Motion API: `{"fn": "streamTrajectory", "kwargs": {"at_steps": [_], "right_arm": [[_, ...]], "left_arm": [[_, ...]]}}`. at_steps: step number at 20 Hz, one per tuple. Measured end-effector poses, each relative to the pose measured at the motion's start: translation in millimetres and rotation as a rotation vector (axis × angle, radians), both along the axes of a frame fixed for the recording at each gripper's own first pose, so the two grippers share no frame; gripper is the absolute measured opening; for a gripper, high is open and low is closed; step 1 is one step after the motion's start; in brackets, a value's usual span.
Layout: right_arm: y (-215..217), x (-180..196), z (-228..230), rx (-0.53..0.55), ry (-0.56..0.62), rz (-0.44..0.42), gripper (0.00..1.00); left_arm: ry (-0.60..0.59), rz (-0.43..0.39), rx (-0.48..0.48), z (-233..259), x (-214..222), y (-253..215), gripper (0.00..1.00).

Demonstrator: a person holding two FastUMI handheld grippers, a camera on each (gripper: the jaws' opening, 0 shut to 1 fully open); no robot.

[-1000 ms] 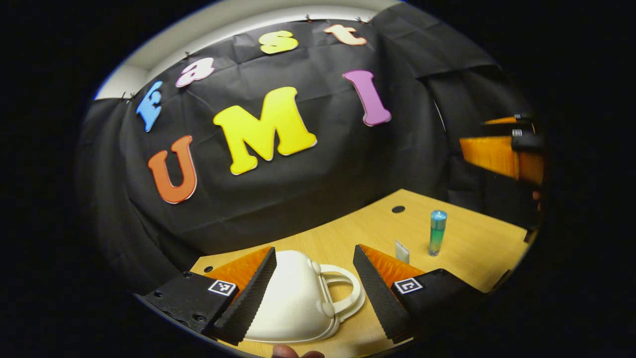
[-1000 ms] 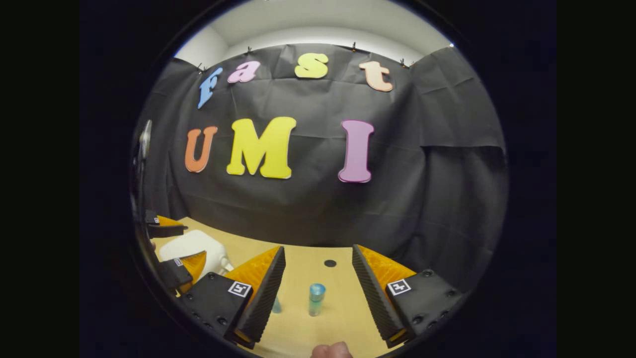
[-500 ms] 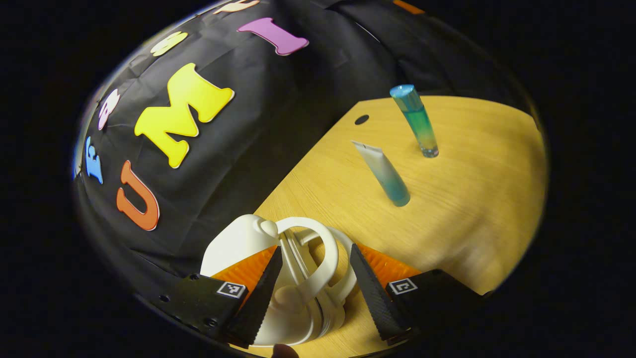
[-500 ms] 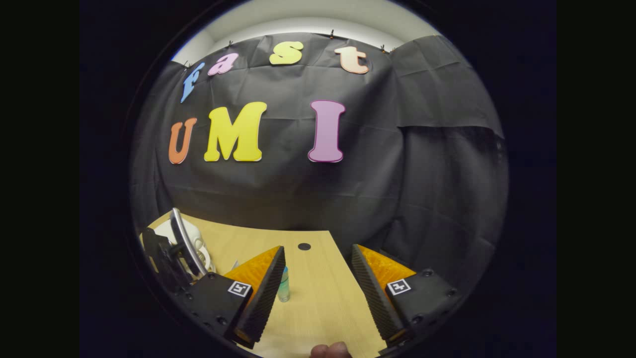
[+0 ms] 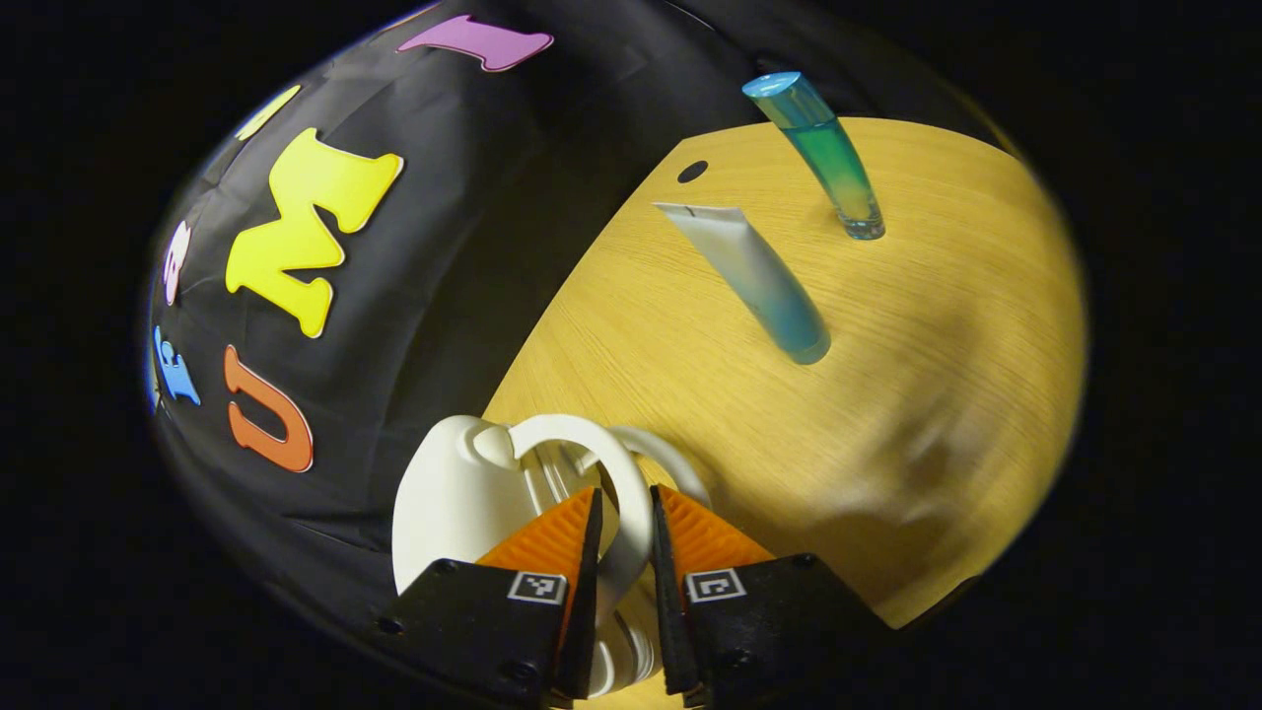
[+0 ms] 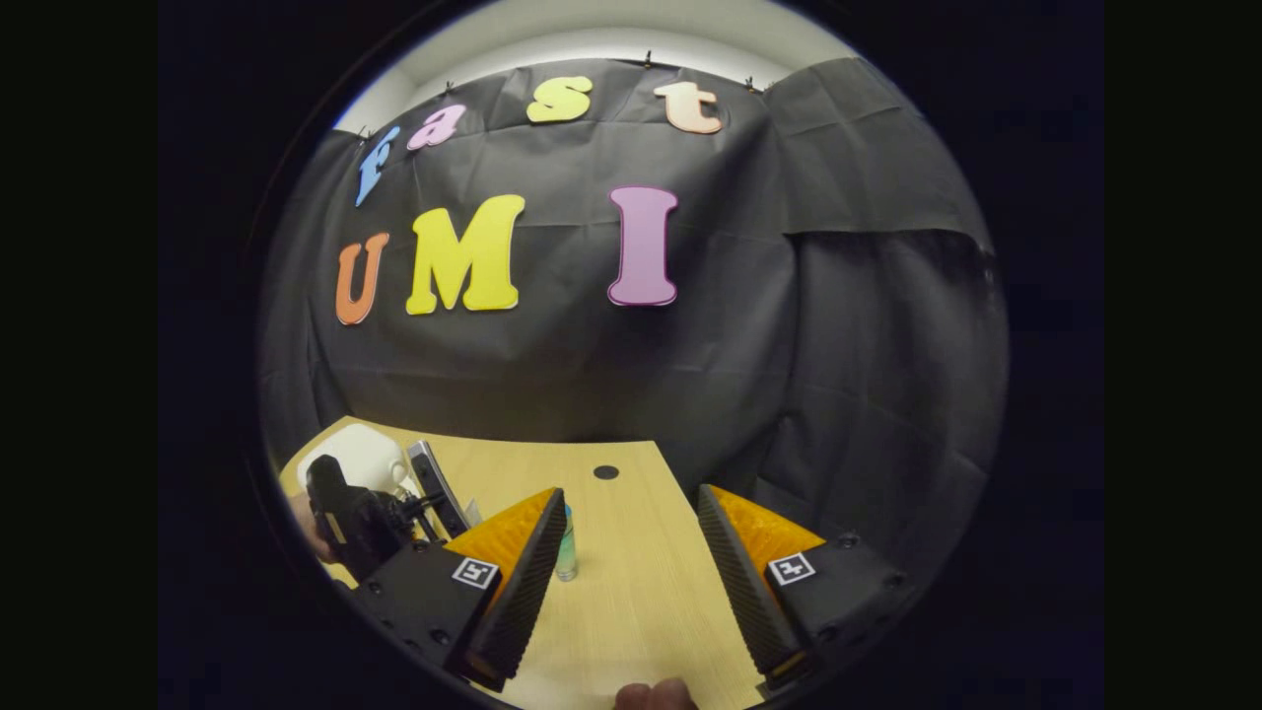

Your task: First open the suitcase, pack the skin care products into it, and then close the suitcase.

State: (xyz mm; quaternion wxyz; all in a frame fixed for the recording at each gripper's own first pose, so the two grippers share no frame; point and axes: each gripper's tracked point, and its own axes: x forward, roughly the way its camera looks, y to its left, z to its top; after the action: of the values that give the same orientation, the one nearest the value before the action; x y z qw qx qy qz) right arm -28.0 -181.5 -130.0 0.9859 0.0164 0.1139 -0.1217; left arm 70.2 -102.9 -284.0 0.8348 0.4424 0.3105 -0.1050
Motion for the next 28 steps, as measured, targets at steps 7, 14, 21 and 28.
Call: {"fn": "streamTrajectory", "kwargs": {"at_steps": [7,14,21,28], "right_arm": [[12.6,1.6,15.9,-0.024,-0.035,-0.011,0.81],[71.0,21.3,57.5,-0.067,-0.101,0.078,0.81],[147.3,40.6,76.3,-0.057,-0.106,0.162,0.80],[201.7,48.5,84.7,-0.135,-0.068,0.210,0.80]], "left_arm": [[-0.035,0.068,-0.121,54.4,-4.5,9.5,0.04],[-0.227,0.205,-0.426,179.2,6.7,90.0,0.03],[-0.409,0.293,-0.613,233.8,23.9,280.1,0.03],[-0.424,0.478,-0.859,150.7,17.9,438.3,0.03]]}}
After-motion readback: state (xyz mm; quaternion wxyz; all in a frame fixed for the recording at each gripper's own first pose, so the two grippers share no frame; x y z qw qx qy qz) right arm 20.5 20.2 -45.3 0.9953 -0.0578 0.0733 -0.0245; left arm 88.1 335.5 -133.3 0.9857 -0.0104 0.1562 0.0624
